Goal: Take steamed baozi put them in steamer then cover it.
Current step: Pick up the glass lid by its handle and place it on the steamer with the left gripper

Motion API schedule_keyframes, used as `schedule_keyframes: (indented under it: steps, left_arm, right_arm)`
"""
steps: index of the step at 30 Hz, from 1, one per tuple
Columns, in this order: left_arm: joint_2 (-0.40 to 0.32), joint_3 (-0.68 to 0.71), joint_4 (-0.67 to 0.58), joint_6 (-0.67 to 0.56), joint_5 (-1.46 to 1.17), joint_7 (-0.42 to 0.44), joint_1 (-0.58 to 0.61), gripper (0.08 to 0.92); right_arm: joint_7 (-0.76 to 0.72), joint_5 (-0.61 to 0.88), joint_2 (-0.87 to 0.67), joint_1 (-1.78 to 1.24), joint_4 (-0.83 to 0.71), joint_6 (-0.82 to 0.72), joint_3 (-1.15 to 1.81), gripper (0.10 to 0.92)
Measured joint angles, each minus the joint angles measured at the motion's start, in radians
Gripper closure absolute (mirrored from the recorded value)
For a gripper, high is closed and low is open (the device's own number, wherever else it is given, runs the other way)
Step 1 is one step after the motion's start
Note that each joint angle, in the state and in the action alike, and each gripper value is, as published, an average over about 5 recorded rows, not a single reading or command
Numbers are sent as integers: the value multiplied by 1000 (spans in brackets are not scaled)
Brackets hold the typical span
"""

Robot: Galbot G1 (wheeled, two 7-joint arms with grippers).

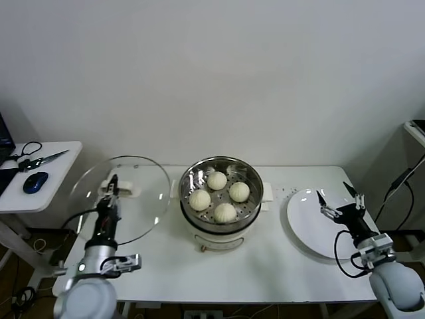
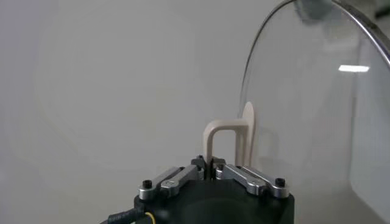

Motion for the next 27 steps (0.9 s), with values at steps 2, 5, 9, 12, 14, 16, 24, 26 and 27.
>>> schedule_keyframes:
  steps: [2, 5, 9, 12, 14, 16, 24, 26, 27]
  left_arm:
    - [9, 62, -5, 40, 7, 37, -51, 858]
    - [9, 153, -8, 89, 26, 100, -130, 858]
    - [-21, 261, 11, 137, 67, 178, -232, 858]
    - [-65, 331, 43, 163, 104, 225, -298, 858]
    - [-102, 371, 69, 177, 130, 250, -336, 858]
    - [-145, 405, 99, 188, 157, 270, -372, 858]
    - [-316, 483, 240, 199, 250, 311, -479, 858]
    - [-354, 493, 276, 199, 268, 314, -494, 858]
    - [-372, 497, 294, 199, 276, 314, -500, 858]
  right_arm:
    - [0, -3, 0, 9, -7, 0, -6, 203]
    - [0, -6, 0, 19, -19, 1, -12, 203]
    - [-1, -8, 1, 26, -33, 4, -13, 203]
    - [-2, -10, 3, 26, -39, 8, -10, 203]
    - [-4, -12, 5, 25, -42, 12, -7, 203]
    - [-6, -17, 8, 23, -46, 16, -3, 203]
    - [-15, -43, 25, 7, -50, 35, 13, 203]
    - [-18, -47, 27, 3, -52, 38, 18, 203]
    - [-19, -49, 28, 1, -53, 40, 20, 203]
